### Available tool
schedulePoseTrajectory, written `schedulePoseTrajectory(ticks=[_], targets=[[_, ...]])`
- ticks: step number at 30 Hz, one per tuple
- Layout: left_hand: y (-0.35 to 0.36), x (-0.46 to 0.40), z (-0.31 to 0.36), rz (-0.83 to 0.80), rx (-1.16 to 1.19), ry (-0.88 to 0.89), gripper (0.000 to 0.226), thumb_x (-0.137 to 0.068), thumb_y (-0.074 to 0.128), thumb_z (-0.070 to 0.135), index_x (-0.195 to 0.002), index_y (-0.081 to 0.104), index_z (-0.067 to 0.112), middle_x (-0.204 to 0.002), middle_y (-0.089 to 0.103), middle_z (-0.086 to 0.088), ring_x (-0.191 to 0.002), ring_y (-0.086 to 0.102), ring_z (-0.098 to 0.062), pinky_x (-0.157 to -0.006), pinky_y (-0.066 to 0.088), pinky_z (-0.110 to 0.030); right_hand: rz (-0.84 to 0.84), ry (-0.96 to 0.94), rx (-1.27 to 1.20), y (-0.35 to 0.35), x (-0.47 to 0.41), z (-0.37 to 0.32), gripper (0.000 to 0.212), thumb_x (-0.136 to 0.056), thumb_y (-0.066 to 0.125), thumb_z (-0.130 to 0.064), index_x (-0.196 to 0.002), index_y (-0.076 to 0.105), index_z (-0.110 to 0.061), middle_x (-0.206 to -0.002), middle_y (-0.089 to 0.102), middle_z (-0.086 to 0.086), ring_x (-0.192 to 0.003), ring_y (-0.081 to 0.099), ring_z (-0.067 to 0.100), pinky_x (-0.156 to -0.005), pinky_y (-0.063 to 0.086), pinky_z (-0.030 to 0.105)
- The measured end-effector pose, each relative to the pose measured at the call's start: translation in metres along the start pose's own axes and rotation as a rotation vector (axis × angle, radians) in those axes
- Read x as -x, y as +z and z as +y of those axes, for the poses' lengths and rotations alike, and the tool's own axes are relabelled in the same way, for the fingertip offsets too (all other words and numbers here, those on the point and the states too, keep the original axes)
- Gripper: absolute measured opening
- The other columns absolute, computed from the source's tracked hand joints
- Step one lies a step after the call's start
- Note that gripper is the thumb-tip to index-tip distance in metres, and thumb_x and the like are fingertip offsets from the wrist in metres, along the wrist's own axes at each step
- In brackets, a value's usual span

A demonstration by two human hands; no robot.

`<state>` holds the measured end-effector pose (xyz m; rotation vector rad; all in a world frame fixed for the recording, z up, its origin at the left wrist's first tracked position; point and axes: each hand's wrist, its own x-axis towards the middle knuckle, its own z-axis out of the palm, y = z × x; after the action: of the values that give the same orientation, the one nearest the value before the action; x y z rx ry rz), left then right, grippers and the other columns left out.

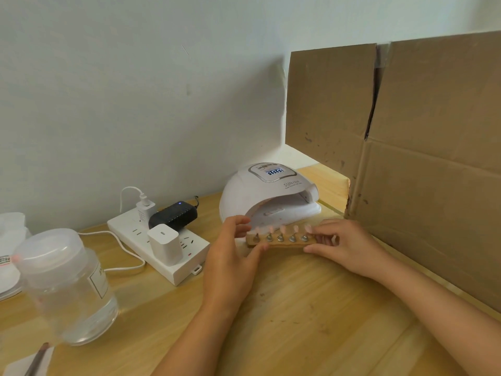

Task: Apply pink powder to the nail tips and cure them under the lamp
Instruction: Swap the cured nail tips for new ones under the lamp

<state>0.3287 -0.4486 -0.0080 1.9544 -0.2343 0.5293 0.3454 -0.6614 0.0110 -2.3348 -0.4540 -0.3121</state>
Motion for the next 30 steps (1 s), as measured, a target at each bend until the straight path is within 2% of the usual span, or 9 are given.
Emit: schedulePoseTrajectory(ticks=[3,6,10,11,12,14,17,21,30], targets=[[0.000,0.000,0.002,0.058,-0.013,0.039,0.042,-0.075,0.072,0.026,-0.106,0.045,0.036,-0.099,0.047,0.029,-0.098,0.043,0.006,-0.076,0.033,-0.011,0.126,0.137,0.024,-0.008,0.009,0.008,0.034,-0.070,0.078,-0.016,-0.103,0.069,-0.018,-0.063,0.050,-0.009,-0.057,0.040,0.003,-0.056,0.035,0.011],[-0.001,-0.002,0.002,0.074,-0.038,0.023,0.043,-0.081,0.065,0.027,-0.120,0.046,0.028,-0.108,0.044,0.023,-0.105,0.036,0.004,-0.085,0.034,-0.021,0.190,0.222,0.080,-0.012,0.009,0.016,0.037,-0.070,0.079,-0.018,-0.104,0.069,-0.010,-0.060,0.051,-0.007,-0.054,0.042,0.002,-0.053,0.036,0.007],[-0.002,-0.001,0.003,-0.032,-0.003,-0.090,0.054,-0.086,0.058,0.032,-0.134,0.034,0.031,-0.129,0.039,0.021,-0.118,0.040,-0.005,-0.090,0.035,-0.023,0.243,0.308,0.129,0.000,-0.003,0.014,0.029,-0.072,0.079,-0.026,-0.082,0.070,-0.001,-0.058,0.059,0.007,-0.055,0.049,0.017,-0.054,0.037,0.021],[-0.001,0.000,0.002,-0.055,0.011,-0.115,0.056,-0.086,0.057,0.034,-0.136,0.031,0.033,-0.132,0.038,0.021,-0.117,0.041,-0.005,-0.088,0.035,-0.022,0.249,0.299,0.146,0.005,-0.007,0.013,0.021,-0.073,0.078,-0.027,-0.069,0.071,-0.008,-0.050,0.051,0.001,-0.052,0.042,0.015,-0.051,0.031,0.025],[-0.001,0.001,0.001,-0.072,0.021,-0.132,0.058,-0.087,0.056,0.034,-0.137,0.029,0.035,-0.131,0.037,0.023,-0.116,0.040,-0.003,-0.086,0.034,-0.022,0.260,0.301,0.143,0.010,-0.012,0.012,0.032,-0.074,0.077,-0.028,-0.060,0.059,-0.006,-0.045,0.042,-0.006,-0.049,0.034,0.011,-0.049,0.026,0.025],[0.000,0.001,-0.001,-0.096,0.039,-0.159,0.060,-0.087,0.056,0.031,-0.138,0.026,0.038,-0.124,0.036,0.024,-0.114,0.041,-0.001,-0.086,0.032,-0.021,0.274,0.332,0.149,0.021,-0.023,0.008,0.025,-0.073,0.077,-0.033,-0.068,0.067,-0.011,-0.043,0.042,-0.012,-0.050,0.040,0.007,-0.052,0.031,0.022],[0.001,-0.002,-0.004,-0.108,0.070,-0.190,0.061,-0.086,0.055,0.022,-0.138,0.027,0.038,-0.116,0.038,0.023,-0.113,0.047,-0.006,-0.087,0.035,-0.024,0.262,0.387,0.168,0.037,-0.040,0.000,0.024,-0.071,0.076,-0.041,-0.071,0.062,-0.021,-0.055,0.050,-0.012,-0.066,0.053,0.015,-0.057,0.036,0.026],[0.002,-0.003,-0.007,-0.106,0.060,-0.185,0.062,-0.085,0.054,0.020,-0.139,0.027,0.037,-0.116,0.038,0.023,-0.105,0.043,0.001,-0.084,0.034,-0.023,0.261,0.414,0.207,0.053,-0.059,-0.010,0.028,-0.073,0.072,-0.046,-0.074,0.056,-0.023,-0.060,0.051,-0.011,-0.071,0.056,0.017,-0.051,0.031,0.024],[0.005,-0.004,-0.010,-0.062,0.146,-0.224,0.059,-0.083,0.055,0.017,-0.135,0.034,0.035,-0.105,0.042,0.031,-0.100,0.044,0.005,-0.085,0.034,-0.020,0.306,0.497,0.202,0.068,-0.076,-0.012,0.036,-0.076,0.066,-0.052,-0.081,0.047,-0.022,-0.061,0.047,-0.011,-0.069,0.053,0.019,-0.054,0.028,0.026]])
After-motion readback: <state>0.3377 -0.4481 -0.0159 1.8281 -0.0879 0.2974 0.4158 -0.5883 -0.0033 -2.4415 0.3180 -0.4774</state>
